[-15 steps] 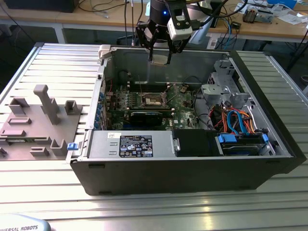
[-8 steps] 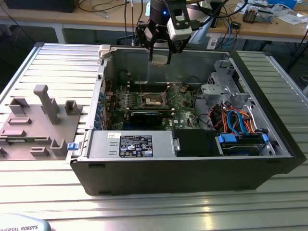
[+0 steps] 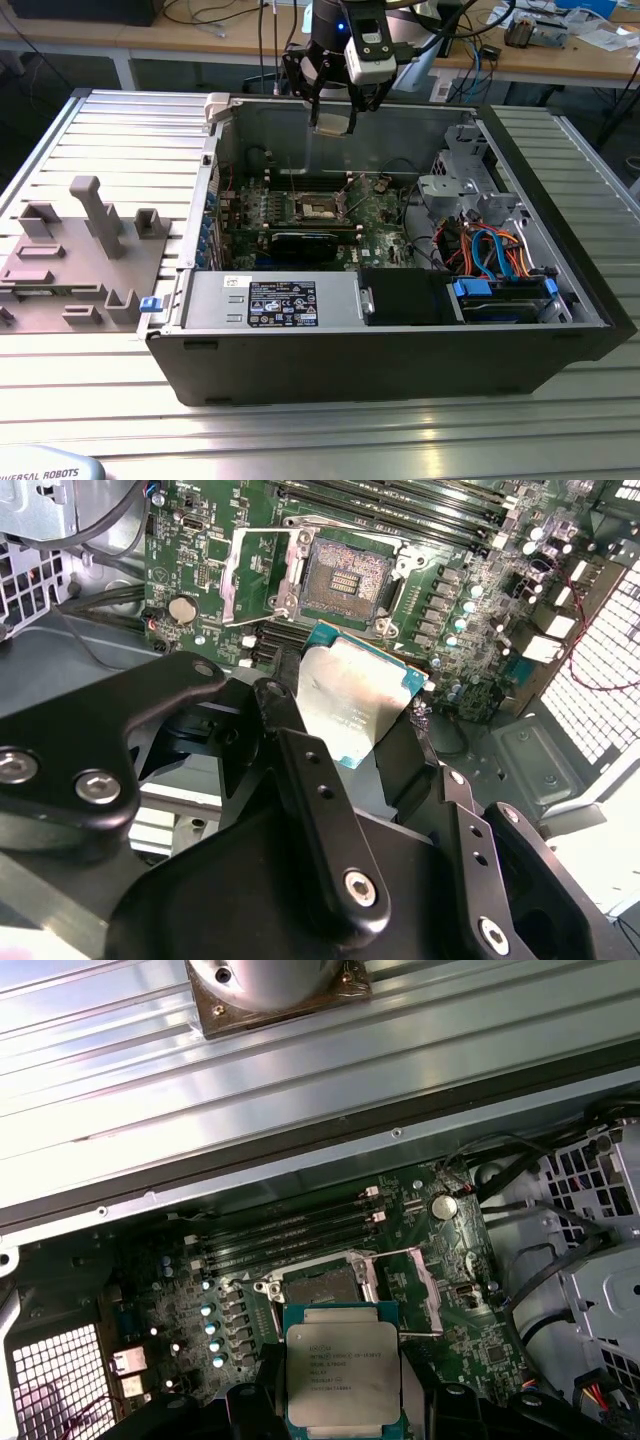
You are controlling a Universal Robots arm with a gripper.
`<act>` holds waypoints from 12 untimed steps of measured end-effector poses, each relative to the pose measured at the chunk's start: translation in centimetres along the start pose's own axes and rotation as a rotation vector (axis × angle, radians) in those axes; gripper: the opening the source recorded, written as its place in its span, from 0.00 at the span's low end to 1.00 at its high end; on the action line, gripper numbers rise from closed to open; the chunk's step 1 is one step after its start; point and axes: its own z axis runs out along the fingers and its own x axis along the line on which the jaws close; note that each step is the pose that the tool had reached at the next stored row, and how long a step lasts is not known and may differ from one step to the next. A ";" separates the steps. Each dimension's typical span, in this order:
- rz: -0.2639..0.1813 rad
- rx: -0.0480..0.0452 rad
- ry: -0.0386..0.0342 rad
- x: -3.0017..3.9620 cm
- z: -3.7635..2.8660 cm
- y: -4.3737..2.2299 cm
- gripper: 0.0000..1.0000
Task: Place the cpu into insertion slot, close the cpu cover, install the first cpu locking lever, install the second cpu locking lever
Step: 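Place the cpu into insertion slot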
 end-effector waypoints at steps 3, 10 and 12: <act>0.004 0.0000 -0.0003 0.00 0.00 0.00 0.55; 0.017 -0.0003 -0.0016 0.00 0.01 0.00 0.55; 0.018 -0.0004 -0.0016 0.00 0.02 0.00 0.55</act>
